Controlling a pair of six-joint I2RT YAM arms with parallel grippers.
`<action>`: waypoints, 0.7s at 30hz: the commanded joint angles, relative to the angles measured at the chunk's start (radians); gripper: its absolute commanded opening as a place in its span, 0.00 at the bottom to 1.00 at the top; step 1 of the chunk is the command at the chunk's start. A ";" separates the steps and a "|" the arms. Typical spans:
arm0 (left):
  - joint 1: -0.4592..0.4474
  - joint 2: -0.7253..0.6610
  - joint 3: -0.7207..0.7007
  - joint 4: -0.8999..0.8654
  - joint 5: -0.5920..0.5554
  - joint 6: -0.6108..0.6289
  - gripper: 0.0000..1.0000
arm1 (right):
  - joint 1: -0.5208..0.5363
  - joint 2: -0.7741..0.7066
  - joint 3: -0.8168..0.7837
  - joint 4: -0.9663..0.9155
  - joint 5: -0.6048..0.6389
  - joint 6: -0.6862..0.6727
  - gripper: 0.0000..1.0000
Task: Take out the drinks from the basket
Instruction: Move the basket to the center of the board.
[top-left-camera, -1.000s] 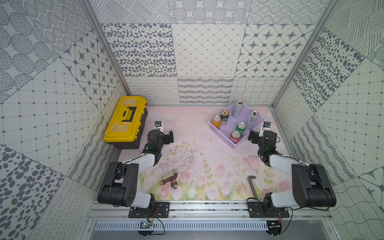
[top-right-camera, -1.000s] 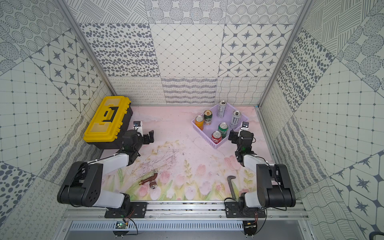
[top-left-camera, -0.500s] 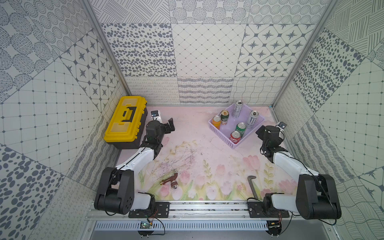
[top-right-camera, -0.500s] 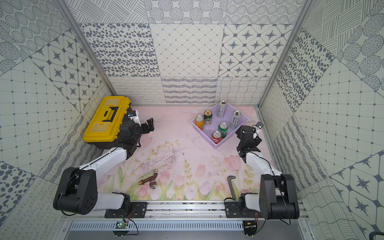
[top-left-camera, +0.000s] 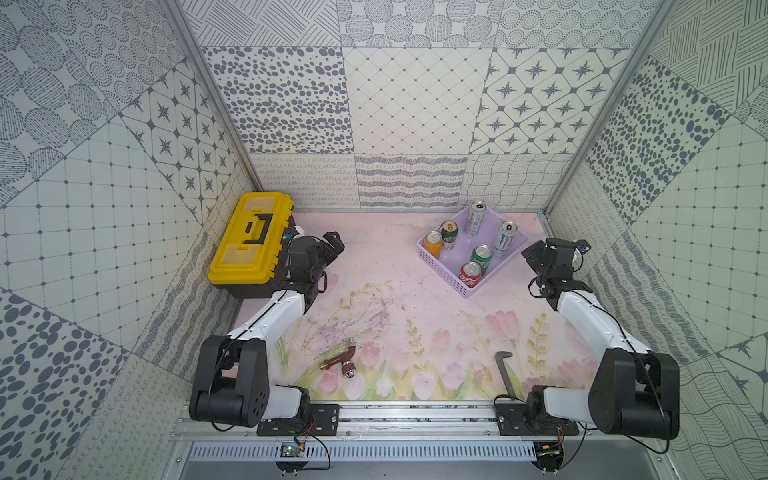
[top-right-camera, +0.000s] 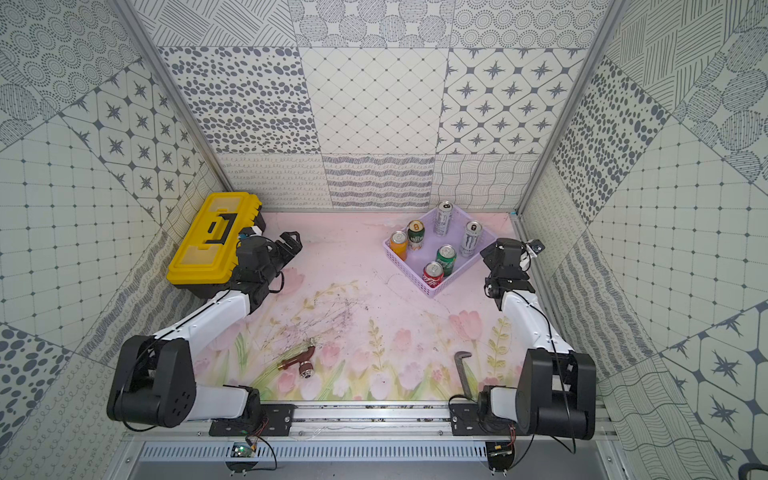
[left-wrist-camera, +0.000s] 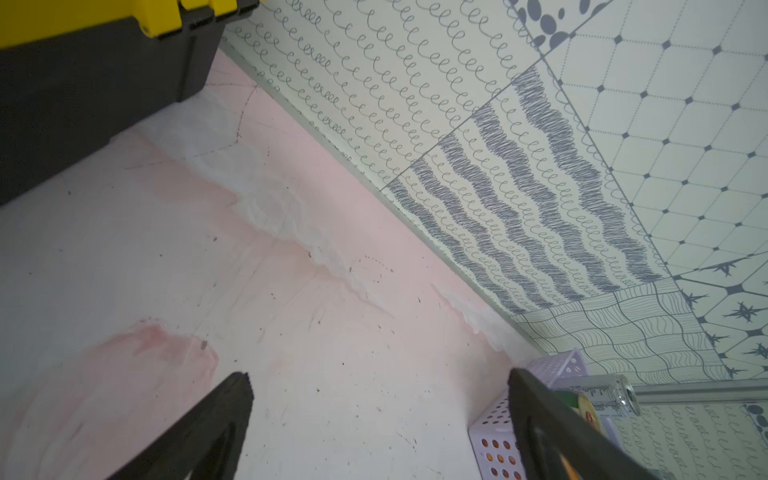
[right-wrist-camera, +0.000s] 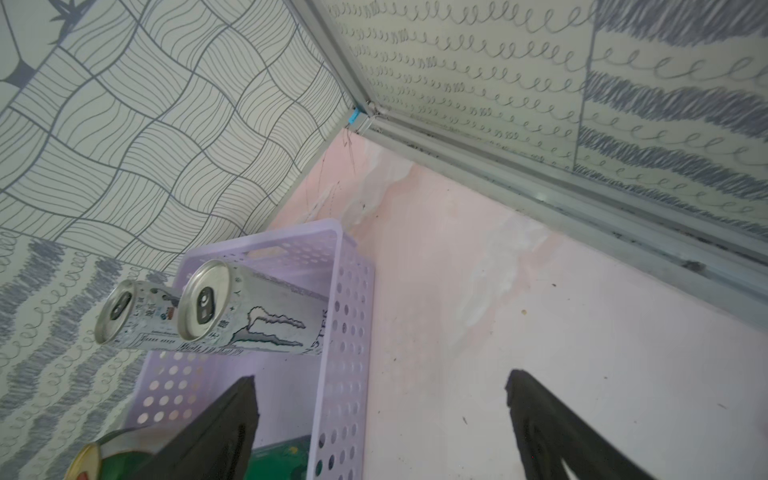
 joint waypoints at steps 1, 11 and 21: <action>0.009 0.034 0.104 -0.163 0.158 -0.140 1.00 | -0.048 0.070 0.051 -0.089 -0.251 0.013 0.97; -0.115 0.046 0.179 -0.292 0.170 0.007 1.00 | 0.011 0.245 0.174 -0.161 -0.354 -0.086 0.88; -0.160 0.036 0.201 -0.363 0.165 0.077 1.00 | 0.068 0.351 0.260 -0.165 -0.256 -0.051 0.74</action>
